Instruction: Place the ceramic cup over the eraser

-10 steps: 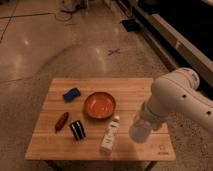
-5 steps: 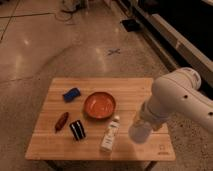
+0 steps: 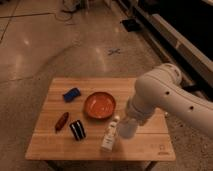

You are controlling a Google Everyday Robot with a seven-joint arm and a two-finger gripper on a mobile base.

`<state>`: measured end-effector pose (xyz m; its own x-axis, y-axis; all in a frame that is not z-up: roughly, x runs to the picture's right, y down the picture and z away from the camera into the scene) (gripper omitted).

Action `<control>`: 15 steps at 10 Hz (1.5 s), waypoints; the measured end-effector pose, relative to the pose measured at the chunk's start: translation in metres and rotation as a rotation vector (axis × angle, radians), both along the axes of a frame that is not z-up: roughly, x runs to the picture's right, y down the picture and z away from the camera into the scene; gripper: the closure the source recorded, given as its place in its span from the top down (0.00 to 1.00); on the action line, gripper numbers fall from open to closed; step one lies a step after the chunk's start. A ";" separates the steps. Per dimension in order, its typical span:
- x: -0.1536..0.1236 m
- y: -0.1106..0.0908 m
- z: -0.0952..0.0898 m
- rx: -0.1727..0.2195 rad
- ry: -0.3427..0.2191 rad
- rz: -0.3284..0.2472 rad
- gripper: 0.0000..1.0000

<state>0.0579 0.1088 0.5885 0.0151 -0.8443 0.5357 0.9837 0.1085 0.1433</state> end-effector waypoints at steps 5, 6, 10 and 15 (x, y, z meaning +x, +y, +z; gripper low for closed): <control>-0.071 -0.016 0.008 0.034 -0.076 -0.117 0.00; -0.085 -0.017 0.010 0.036 -0.089 -0.143 0.00; -0.131 -0.021 0.013 0.044 -0.130 -0.226 0.00; -0.184 -0.010 0.016 0.050 -0.166 -0.312 0.00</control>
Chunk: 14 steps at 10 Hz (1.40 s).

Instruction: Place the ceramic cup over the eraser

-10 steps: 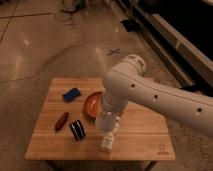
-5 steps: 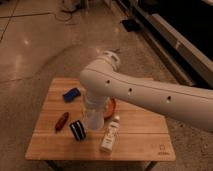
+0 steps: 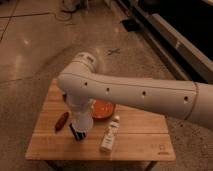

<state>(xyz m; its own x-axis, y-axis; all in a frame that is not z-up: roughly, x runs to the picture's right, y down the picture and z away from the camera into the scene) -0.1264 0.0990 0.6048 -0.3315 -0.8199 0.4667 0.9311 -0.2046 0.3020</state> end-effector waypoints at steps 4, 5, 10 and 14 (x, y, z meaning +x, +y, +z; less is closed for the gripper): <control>-0.029 0.013 0.007 -0.007 -0.016 -0.034 0.00; -0.039 0.019 0.013 -0.003 -0.018 -0.048 0.00; -0.051 0.047 0.047 -0.014 -0.010 -0.054 0.00; -0.049 0.067 0.076 -0.012 0.007 -0.038 0.24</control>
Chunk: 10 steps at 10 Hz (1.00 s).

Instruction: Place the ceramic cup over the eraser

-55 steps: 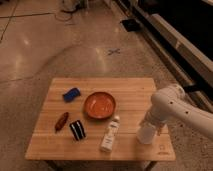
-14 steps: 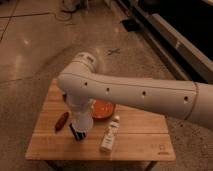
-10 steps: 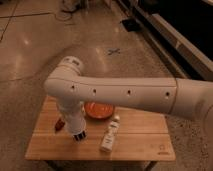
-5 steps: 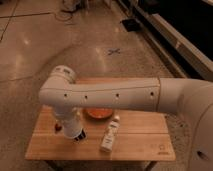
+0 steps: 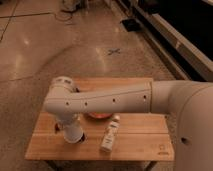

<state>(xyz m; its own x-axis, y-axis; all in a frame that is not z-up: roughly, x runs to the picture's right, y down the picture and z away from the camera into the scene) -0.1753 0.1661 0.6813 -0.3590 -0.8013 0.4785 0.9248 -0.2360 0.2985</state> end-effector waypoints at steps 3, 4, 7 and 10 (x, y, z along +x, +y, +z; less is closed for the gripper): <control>0.005 0.004 0.014 0.035 0.009 -0.003 0.52; 0.011 0.005 0.018 0.046 0.016 -0.001 0.64; 0.024 -0.002 0.017 0.076 0.019 0.010 0.80; 0.027 -0.006 0.013 0.081 0.012 0.009 0.80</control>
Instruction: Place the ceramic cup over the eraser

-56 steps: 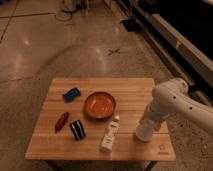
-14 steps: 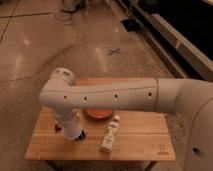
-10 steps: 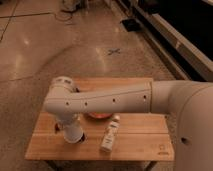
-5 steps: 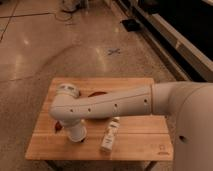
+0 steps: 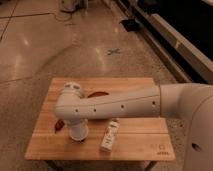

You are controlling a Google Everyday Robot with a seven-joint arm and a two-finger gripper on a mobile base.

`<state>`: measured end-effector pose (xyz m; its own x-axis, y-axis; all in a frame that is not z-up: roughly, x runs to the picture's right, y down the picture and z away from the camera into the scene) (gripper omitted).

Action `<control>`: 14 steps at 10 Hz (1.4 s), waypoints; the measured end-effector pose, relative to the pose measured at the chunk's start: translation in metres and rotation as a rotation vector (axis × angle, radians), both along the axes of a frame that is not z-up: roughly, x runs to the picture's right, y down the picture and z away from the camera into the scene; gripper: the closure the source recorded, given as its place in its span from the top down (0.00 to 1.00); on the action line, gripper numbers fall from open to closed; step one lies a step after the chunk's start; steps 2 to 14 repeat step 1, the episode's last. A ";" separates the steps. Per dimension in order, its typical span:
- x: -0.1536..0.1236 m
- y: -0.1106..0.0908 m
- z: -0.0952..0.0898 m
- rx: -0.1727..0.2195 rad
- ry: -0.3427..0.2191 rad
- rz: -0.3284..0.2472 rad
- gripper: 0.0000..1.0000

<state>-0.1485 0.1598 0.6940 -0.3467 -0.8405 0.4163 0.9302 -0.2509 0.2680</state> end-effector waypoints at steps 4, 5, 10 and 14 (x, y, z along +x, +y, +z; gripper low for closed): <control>0.001 0.000 0.000 0.000 0.002 0.002 0.80; 0.001 0.000 0.000 0.000 0.002 0.002 0.80; 0.001 0.000 0.000 0.000 0.002 0.002 0.80; 0.001 0.000 0.000 0.000 0.002 0.002 0.80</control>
